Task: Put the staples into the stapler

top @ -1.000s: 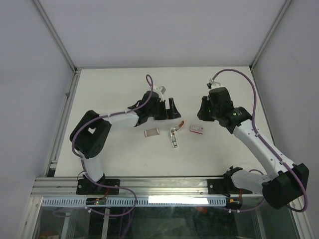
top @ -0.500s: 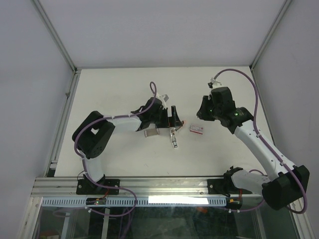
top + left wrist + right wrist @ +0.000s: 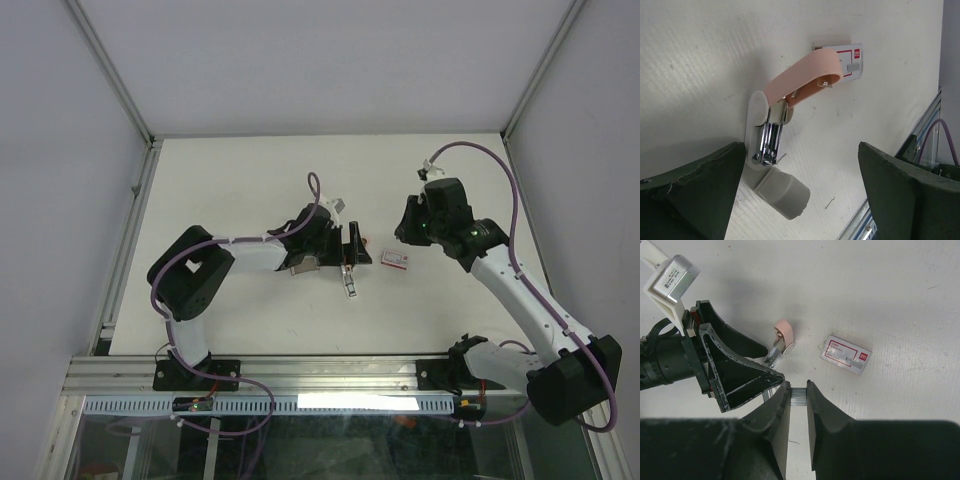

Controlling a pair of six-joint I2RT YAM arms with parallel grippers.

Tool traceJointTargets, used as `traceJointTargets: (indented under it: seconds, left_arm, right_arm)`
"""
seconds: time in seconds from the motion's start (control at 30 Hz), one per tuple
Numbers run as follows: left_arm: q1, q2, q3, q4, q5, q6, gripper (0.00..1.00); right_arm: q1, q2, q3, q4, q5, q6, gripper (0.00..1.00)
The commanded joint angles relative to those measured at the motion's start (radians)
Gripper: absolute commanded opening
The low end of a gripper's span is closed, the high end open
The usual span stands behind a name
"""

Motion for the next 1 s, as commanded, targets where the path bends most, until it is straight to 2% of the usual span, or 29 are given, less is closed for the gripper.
traceJointTargets:
  seconds: [0.0,0.63,0.8,0.97]
  left_arm:
    - [-0.021,0.001,0.018,0.073,0.031,-0.018,0.98]
    - [-0.057,0.049,0.060,0.114,0.036,-0.014,0.99]
    - [-0.045,-0.026,0.041,0.072,-0.055,0.029,0.99]
    - [0.020,-0.157,0.009,0.034,-0.093,0.066,0.99]
  right_arm:
    - [-0.006,-0.035,0.001,0.042,-0.016,0.000,0.20]
    - [-0.004,-0.035,-0.069,0.075,-0.044,0.022,0.21]
    - [-0.001,-0.021,-0.108,0.111,-0.064,0.014,0.20]
    - [0.035,0.009,-0.139,0.178,-0.065,-0.014,0.20]
